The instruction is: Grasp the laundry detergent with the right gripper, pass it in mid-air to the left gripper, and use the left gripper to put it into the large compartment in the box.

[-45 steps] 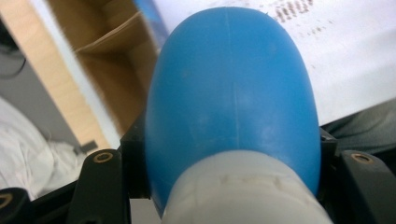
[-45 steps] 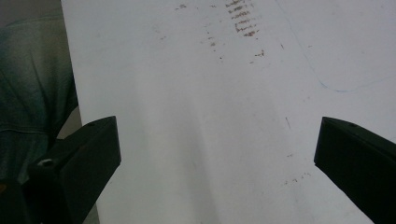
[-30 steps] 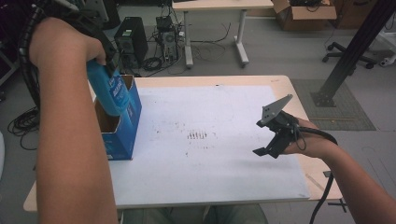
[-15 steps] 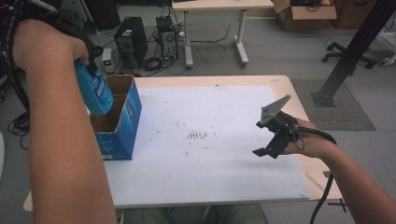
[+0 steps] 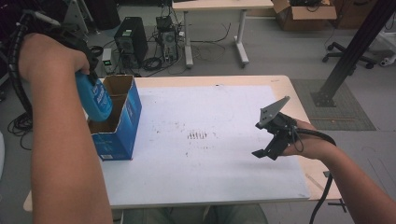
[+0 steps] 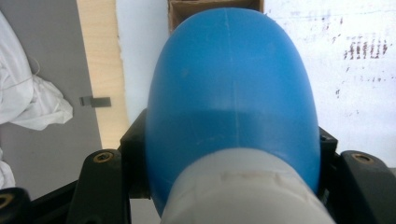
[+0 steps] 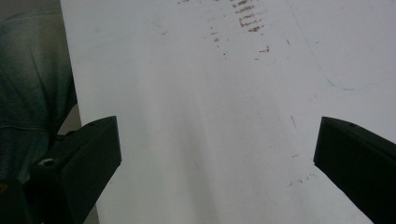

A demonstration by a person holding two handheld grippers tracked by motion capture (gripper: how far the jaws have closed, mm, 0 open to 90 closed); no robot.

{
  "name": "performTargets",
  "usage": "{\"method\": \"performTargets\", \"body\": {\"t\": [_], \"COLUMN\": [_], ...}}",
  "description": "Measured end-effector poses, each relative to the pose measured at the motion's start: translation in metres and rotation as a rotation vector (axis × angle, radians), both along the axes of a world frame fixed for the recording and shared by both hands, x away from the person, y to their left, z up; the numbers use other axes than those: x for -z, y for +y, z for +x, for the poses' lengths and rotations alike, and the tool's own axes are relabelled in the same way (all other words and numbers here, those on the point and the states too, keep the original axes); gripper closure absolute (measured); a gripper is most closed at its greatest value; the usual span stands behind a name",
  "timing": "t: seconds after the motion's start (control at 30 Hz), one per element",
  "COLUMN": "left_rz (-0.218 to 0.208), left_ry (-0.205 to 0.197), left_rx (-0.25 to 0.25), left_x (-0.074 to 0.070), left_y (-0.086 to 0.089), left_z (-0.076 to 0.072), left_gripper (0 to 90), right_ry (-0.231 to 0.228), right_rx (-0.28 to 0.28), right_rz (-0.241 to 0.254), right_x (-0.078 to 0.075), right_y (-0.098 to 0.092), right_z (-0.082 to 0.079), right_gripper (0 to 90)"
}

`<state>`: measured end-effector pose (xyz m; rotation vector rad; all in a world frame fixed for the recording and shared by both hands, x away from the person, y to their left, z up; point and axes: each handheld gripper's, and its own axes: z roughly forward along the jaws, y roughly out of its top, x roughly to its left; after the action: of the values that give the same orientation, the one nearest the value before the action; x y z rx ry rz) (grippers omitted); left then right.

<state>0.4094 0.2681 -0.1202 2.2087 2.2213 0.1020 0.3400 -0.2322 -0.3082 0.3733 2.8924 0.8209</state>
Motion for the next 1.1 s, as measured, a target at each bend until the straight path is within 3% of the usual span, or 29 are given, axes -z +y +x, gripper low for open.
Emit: {"method": "performTargets", "body": {"t": [0.17, 0.6, 1.1], "left_rz": [-0.003, -0.015, -0.010], "left_ry": [0.004, 0.044, 0.077], "left_rx": [0.007, 0.023, 0.031], "left_x": [0.012, 0.061, 0.102], "left_y": [0.001, 0.004, 0.005], "left_z": [0.002, 0.010, 0.019], "left_gripper": [38.7, 38.7, 38.7], "right_ry": [-0.002, -0.004, 0.010], "right_rx": [-0.002, -0.010, -0.010], "right_rz": [-0.003, -0.006, -0.021], "right_x": [0.001, 0.003, 0.003], "right_y": [0.002, 0.006, 0.006], "right_z": [0.000, -0.001, 0.001], "right_gripper": [0.9, 1.2, 1.2]}}
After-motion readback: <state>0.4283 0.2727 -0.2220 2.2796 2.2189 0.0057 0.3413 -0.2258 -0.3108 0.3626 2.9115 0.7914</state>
